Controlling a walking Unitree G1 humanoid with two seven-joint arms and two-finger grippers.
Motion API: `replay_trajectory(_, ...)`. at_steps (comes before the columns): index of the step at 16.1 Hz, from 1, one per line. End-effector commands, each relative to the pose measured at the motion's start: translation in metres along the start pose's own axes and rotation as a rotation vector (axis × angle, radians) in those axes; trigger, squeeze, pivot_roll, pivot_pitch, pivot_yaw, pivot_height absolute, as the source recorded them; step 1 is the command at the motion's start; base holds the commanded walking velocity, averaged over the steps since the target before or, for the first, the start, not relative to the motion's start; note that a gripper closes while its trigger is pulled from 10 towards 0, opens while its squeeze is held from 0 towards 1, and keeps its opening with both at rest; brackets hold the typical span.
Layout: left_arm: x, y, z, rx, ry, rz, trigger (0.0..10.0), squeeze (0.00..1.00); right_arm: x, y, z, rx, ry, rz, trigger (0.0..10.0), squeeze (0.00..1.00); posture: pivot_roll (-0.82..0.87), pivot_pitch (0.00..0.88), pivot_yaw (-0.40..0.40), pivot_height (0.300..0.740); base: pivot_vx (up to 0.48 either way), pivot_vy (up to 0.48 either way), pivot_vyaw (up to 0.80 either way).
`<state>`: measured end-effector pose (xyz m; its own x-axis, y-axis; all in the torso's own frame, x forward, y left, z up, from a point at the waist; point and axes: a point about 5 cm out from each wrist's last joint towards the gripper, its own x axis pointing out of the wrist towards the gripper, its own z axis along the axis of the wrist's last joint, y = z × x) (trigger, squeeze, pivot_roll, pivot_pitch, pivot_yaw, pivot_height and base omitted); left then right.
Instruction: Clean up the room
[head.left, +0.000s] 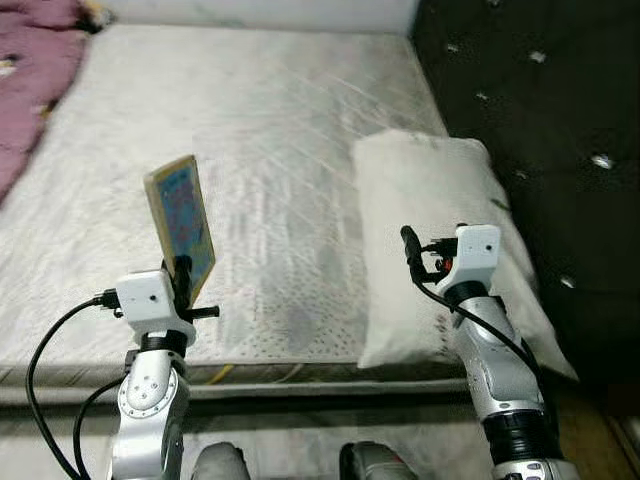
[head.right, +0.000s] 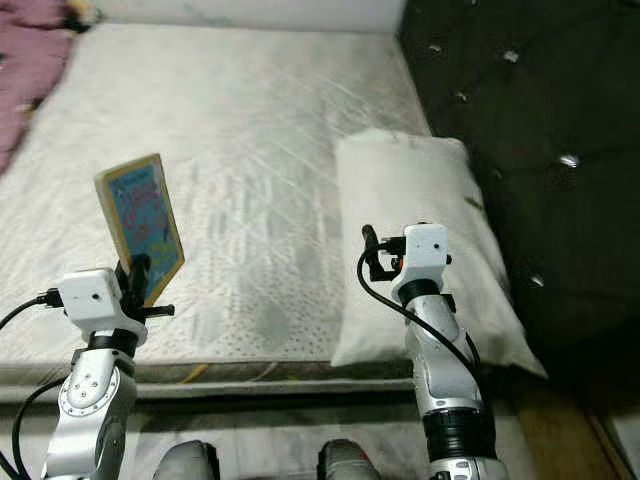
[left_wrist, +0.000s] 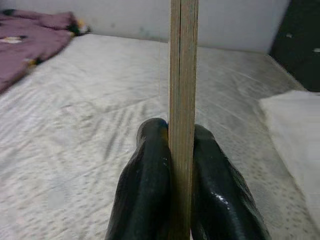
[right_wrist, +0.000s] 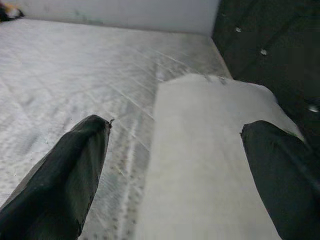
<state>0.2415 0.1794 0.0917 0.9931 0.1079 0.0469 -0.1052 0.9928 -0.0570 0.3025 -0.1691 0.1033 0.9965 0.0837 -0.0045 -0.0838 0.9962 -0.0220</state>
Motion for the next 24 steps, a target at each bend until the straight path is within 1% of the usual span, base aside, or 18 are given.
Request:
replay_trajectory(1, 0.003, -0.003, 0.009, 0.003, -0.037, -0.019, 10.0, 0.00, 0.000, -0.001, 0.000, 0.005, 0.006, -0.007, 10.0, 0.00, -0.03, 0.165, -0.023, 0.740, 0.000, 0.000, -0.80)
replay_trajectory(2, 0.003, -0.003, 0.009, 0.002, -0.040, -0.017, 10.0, 0.00, 0.000, -0.001, 0.002, 0.003, -0.002, -0.004, 10.0, 0.00, -0.03, 0.165, -0.023, 0.740, 0.000, 0.000, -0.80)
replay_trajectory(5, 0.004, -0.004, 0.010, -0.001, -0.047, -0.014, 10.0, 0.00, -0.003, 0.007, 0.001, -0.002, -0.007, 0.023, 10.0, 0.00, -0.03, 0.164, -0.023, 0.740, 0.000, 0.000, 0.00)
replay_trajectory(8, 0.004, -0.004, 0.011, 0.005, -0.046, -0.019, 10.0, 0.00, -0.005, 0.009, 0.000, 0.003, -0.004, 0.025, 10.0, 0.00, -0.03, 0.165, -0.022, 0.736, 0.000, 0.000, 0.00)
replay_trajectory(11, 0.005, -0.005, 0.010, 0.003, -0.042, -0.021, 10.0, 0.00, -0.004, 0.009, 0.001, 0.006, -0.006, 0.030, 10.0, 0.00, -0.03, 0.162, -0.021, 0.698, 0.000, 0.000, 0.00)
replay_trajectory(19, 0.007, -0.006, 0.012, 0.010, -0.047, -0.014, 10.0, 0.00, -0.002, 0.011, 0.001, 0.001, -0.007, 0.035, 10.0, 0.00, -0.03, 0.163, -0.021, 0.619, 0.000, 0.000, 0.00)
replay_trajectory(22, 0.008, -0.004, 0.011, 0.018, -0.037, 0.024, 10.0, 0.00, 0.000, 0.010, 0.001, -0.006, -0.006, 0.036, 10.0, 0.00, -0.03, 0.164, -0.023, 0.615, 0.000, 0.000, 0.00)
replay_trajectory(24, 0.008, -0.005, 0.011, 0.015, -0.041, 0.016, 10.0, 0.00, 0.002, 0.009, 0.002, -0.013, -0.008, 0.042, 10.0, 0.00, -0.03, 0.162, -0.026, 0.615, 0.000, 0.000, 0.00)
